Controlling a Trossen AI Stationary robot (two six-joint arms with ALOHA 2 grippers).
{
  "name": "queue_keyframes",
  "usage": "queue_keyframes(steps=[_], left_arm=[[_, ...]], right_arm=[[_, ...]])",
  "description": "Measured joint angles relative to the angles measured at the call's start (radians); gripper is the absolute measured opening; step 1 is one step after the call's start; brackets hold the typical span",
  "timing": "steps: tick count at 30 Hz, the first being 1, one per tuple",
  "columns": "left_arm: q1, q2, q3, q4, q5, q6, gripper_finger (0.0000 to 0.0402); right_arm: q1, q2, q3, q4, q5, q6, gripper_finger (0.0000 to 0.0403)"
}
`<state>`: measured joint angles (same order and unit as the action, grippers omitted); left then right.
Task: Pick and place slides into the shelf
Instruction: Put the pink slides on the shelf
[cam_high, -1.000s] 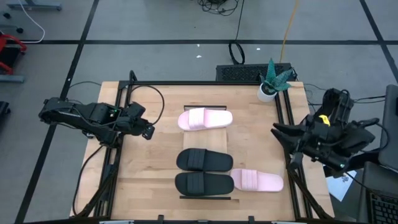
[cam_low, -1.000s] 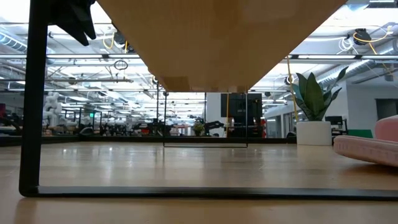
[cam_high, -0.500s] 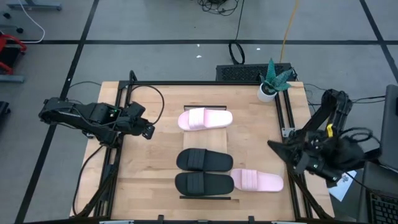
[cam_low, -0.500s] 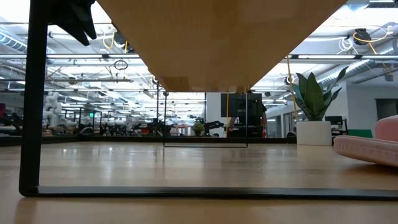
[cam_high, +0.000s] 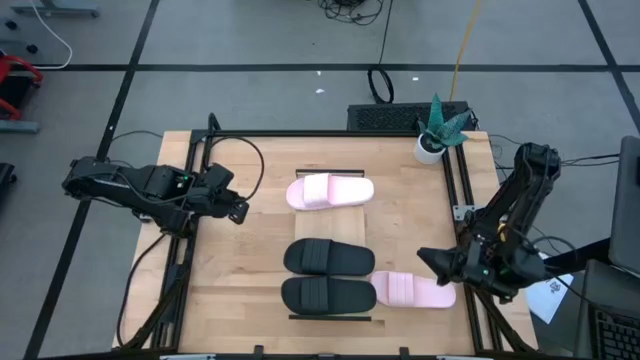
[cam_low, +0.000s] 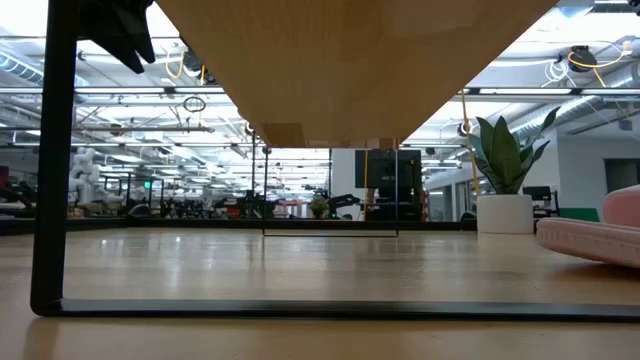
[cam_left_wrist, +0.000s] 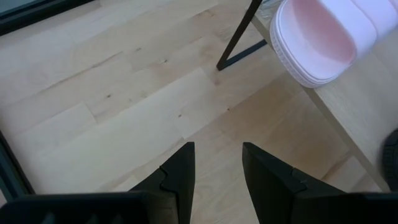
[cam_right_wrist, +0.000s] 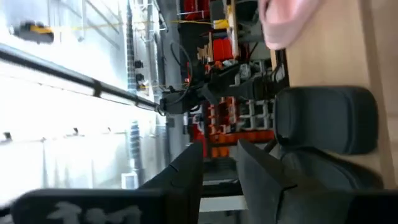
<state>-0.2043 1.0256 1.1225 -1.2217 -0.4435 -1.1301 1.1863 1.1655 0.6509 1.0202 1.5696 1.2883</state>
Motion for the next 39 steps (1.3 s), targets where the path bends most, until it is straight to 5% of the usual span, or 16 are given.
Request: queue_keyframes(steps=[7,29,34,39], left_arm=[[0.000,0.000,0.000,0.000,0.002,0.000,0.0129],[0.000,0.000,0.000,0.000,-0.011,0.000,0.0129],[0.000,0.000,0.000,0.000,-0.012,0.000,0.0129],[0.000,0.000,0.000,0.000,-0.012,0.000,0.0129]], right_arm=[[0.039,-0.001,-0.080,0.103,0.000,0.070,0.0086],[0.052,-0.001,-0.286,0.045,-0.056,0.492,0.0086],[0.002,-0.001,-0.261,0.107,-0.056,0.236,0.0086],[-0.111,-0.002,-0.155,0.274,-0.134,-0.305,0.0086]])
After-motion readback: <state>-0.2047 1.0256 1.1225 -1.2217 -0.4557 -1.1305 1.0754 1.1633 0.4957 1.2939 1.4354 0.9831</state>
